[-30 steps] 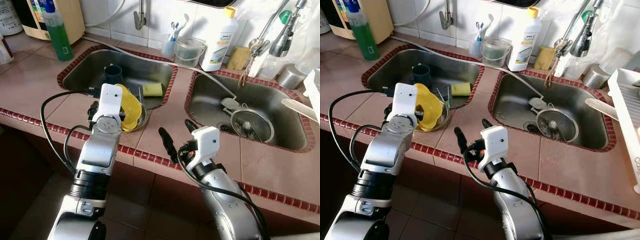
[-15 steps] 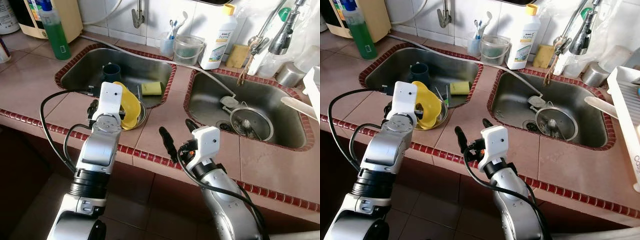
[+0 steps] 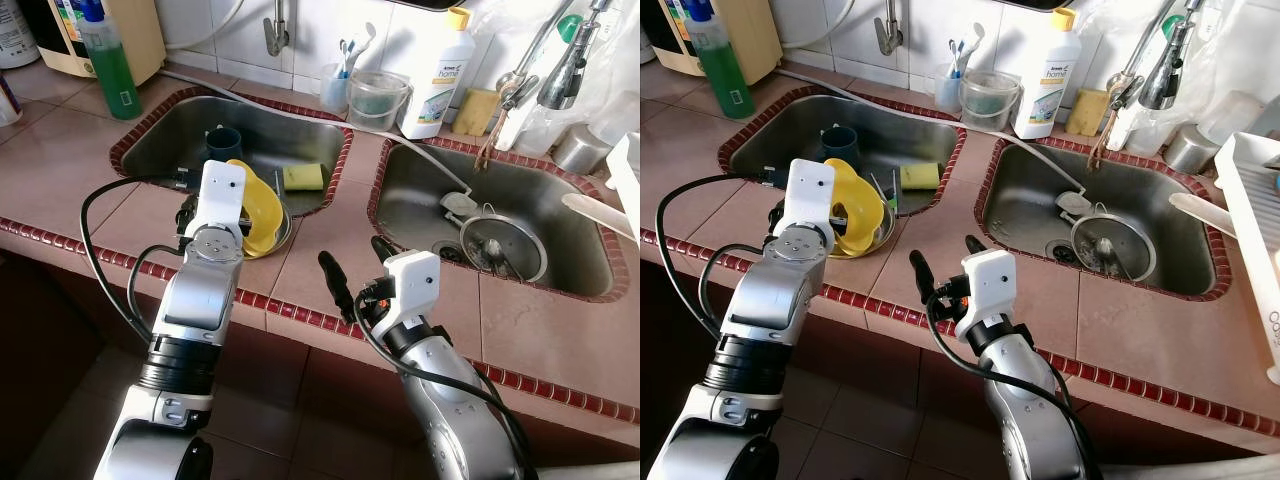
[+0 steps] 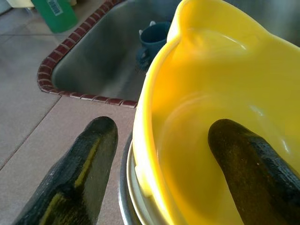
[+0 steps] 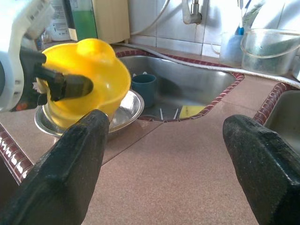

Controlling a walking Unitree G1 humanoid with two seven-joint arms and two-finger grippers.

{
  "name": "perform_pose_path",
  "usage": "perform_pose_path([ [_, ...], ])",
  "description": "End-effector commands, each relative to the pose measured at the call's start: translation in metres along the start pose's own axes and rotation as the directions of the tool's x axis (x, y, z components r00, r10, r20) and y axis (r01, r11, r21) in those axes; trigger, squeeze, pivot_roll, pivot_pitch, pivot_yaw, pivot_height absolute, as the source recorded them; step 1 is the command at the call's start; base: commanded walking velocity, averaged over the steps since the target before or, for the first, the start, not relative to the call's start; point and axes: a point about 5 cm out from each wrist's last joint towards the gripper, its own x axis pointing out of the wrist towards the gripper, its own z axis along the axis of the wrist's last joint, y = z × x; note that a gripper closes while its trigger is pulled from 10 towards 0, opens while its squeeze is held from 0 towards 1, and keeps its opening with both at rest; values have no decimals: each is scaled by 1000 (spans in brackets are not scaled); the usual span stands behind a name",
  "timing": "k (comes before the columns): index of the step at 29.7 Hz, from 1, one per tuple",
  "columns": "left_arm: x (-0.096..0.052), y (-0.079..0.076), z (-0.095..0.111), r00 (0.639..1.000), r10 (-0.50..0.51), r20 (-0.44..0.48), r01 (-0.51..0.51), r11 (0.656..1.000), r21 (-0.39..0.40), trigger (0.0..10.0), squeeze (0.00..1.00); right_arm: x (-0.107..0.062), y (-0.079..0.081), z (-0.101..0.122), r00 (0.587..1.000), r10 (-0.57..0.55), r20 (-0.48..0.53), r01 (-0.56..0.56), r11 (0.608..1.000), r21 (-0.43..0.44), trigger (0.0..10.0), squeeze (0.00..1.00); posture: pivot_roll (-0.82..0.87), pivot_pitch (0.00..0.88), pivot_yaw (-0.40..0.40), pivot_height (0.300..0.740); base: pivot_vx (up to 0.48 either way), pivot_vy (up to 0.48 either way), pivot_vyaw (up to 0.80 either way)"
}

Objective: Kitchen organization

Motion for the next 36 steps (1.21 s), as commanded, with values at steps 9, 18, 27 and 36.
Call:
perform_pose_path([
  [9, -8, -4, 27, 984, -100, 147, 119, 985, -123, 10000, 0, 3, 0, 5, 1000, 14, 22, -14, 1000, -9, 10000, 0, -141, 94, -82, 740, 0, 0, 0],
  [18, -10, -9, 21, 971, -173, 167, 194, 974, -118, 10000, 922, 4, 0, 6, 1000, 17, 26, -17, 1000, -15, 10000, 0, -146, 95, -86, 740, 0, 0, 0],
  [27, -9, -10, 17, 970, -184, 160, 199, 976, -83, 10000, 1000, 4, 0, 7, 1000, 9, 28, -9, 1000, -9, 10000, 0, -147, 102, -81, 740, 0, 0, 0],
  [36, -7, -9, 16, 983, -155, 102, 159, 986, -40, 10000, 0, 5, 0, 7, 1000, 8, 29, -7, 1000, -6, 10000, 0, -144, 103, -81, 740, 0, 0, 0],
])
